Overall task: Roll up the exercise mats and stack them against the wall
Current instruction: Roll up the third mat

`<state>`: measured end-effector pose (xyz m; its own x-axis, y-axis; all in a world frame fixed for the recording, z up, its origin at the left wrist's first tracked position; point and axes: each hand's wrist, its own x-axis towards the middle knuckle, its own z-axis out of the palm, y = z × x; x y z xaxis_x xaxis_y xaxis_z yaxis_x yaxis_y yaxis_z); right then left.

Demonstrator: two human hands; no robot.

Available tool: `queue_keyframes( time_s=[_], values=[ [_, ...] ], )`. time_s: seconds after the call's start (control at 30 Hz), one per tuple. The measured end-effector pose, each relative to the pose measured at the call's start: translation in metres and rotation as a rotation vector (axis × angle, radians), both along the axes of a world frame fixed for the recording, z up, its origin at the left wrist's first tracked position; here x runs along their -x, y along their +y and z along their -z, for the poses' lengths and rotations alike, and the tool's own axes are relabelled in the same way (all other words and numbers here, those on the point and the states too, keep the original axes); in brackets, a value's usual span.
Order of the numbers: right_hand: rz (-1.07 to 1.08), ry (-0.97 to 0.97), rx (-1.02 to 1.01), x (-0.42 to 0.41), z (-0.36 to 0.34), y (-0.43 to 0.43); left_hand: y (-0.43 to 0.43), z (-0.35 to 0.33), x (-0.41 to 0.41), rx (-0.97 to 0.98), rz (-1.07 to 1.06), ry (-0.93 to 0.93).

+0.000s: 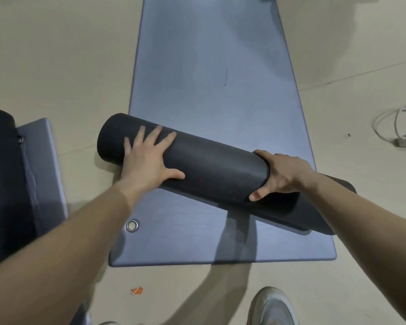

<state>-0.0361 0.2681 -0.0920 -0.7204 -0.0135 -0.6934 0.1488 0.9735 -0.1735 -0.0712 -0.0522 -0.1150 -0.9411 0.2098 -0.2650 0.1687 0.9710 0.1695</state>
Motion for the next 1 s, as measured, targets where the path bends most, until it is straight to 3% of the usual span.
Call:
queue_keyframes(
  time_s=[0.07, 0.23, 0.37, 0.6, 1.0],
  values=[
    [0.033, -0.005, 0.032, -0.01, -0.002, -0.017, -0.001, 0.01, -0.054, -0.196, -0.271, 0.024],
    [0.135, 0.012, 0.216, -0.049, 0.018, -0.119, 0.022, 0.004, -0.11, -0.542, -0.677, -0.161],
    [0.173, 0.064, 0.344, -0.062, 0.035, -0.206, -0.043, 0.01, -0.112, -0.68, -0.785, -0.103],
    [0.244, 0.038, 0.527, -0.052, 0.044, -0.311, -0.133, 0.005, -0.088, -0.602, -0.814, -0.109],
    [0.257, 0.002, 0.618, -0.082, 0.061, -0.418, -0.229, 0.005, -0.095, -0.37, -0.796, -0.145]
  ],
)
